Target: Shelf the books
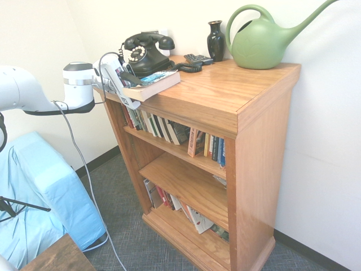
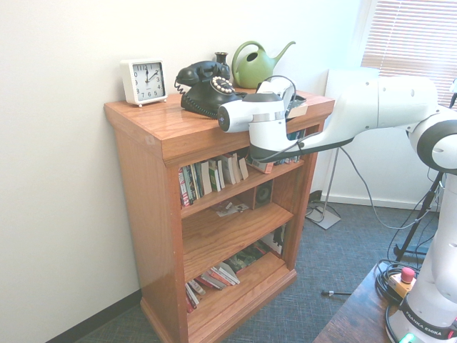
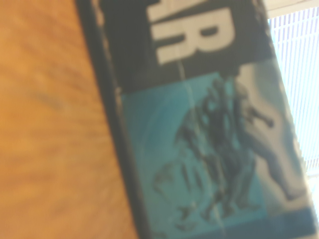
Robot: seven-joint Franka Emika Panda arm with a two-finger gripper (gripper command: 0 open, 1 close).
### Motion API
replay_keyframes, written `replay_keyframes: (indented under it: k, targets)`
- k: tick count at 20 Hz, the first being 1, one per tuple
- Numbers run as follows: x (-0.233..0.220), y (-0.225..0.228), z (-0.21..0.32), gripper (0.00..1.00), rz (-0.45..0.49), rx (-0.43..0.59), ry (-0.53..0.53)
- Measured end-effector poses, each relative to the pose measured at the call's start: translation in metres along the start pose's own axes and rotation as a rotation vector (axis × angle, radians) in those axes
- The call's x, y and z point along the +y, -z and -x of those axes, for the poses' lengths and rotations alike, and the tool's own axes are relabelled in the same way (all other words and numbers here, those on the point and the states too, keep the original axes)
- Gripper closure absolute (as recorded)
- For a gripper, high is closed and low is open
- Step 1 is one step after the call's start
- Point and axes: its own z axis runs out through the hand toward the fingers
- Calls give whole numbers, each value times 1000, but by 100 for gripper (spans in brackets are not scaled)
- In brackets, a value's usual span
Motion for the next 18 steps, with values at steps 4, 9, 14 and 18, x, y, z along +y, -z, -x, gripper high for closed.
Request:
replay_keyframes:
  k: [4,9,14,18]
  targets:
    - [0,-2,0,100,-8,1,1]
    - [9,-7,3,100,-25,-8,0]
    - [52,-2,7,100,-107,-64,-42]
    - [113,-1,6,100,-238,-148,-90]
